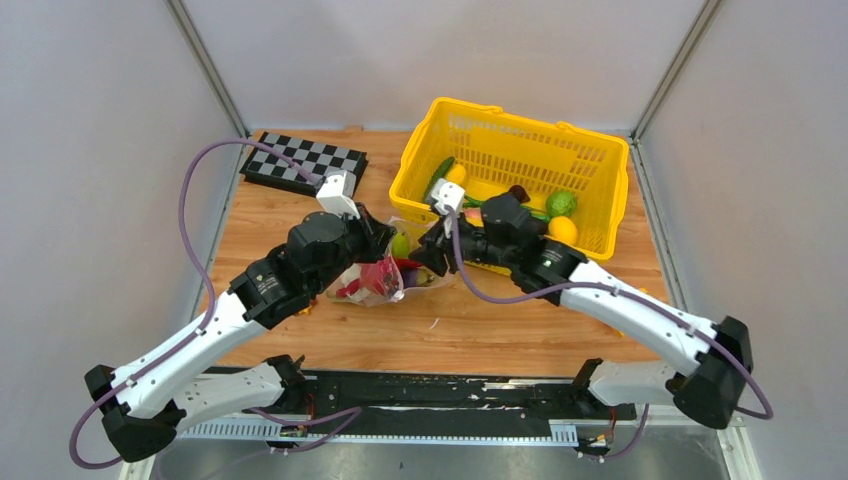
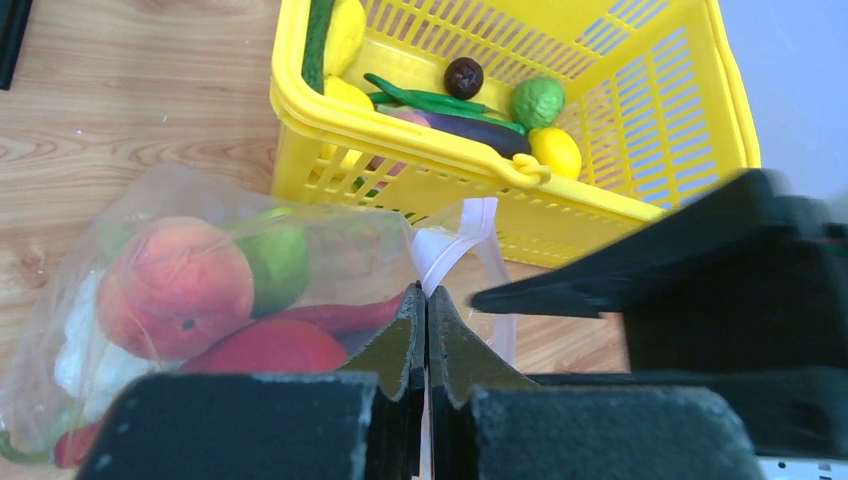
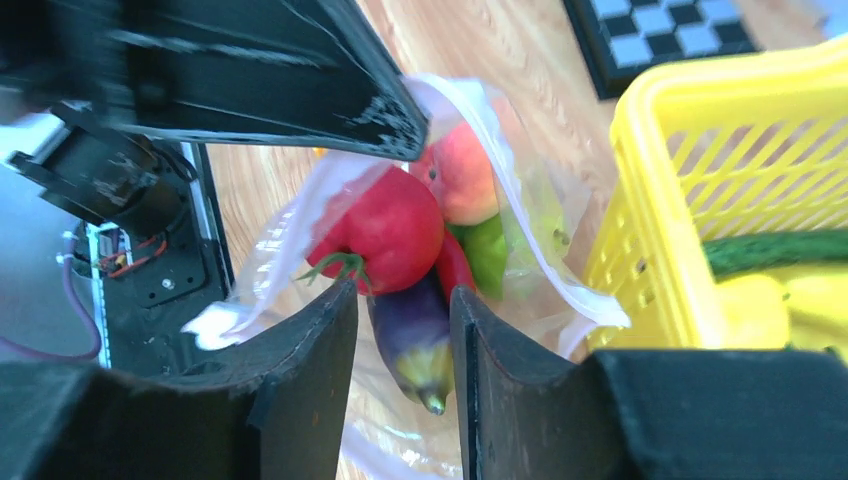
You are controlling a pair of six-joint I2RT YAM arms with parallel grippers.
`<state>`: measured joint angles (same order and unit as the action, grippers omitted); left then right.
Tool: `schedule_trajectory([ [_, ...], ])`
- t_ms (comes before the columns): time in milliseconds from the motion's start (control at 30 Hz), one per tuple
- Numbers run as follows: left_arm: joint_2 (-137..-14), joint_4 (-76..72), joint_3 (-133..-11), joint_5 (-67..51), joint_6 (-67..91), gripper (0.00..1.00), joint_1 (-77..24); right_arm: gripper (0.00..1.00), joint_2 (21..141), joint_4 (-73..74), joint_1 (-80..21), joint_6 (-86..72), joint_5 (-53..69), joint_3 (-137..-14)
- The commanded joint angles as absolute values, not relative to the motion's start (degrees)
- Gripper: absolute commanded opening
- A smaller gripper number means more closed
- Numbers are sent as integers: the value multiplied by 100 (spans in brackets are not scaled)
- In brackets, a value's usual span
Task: Place the food in the zip-top bag and seal the zipper
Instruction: Place the fake fruit in the zipper food storage bag, then pick up the fake fruit from the bin.
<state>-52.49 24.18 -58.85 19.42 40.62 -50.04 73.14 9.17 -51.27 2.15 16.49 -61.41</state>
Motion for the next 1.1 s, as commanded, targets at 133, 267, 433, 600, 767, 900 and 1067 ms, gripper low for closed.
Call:
schedule_trajectory([
  [133,-5210,2146,-5893,2093,4085,0,-4977,43,6058,1144,-5117,563,687,-6129],
  [267,-5181,2146,-5878,2073,4114,0,-4983,52,6089,1057,-4788,452,-773,-6216],
  [433,-5104,2206,-5882,2112,4111,0,-4983,56,6748,1770,-3501,-550,-778,-6808],
  [600,-5058,2253,-5885,2123,4098,0,-4983,66,7583,2316,-2344,-1006,-642,-7299],
  [767,-5043,2290,-5878,2064,4079,0,-4982,69,8578,3076,-1744,-903,-955,-7894],
  [900,-4991,2302,-5850,2099,4054,0,-4978,69,9352,3670,-1653,-636,-1424,-8341],
  [1067,-5009,2309,-5854,2068,4008,0,-4983,70,9891,3950,-1652,-567,-497,-8463],
])
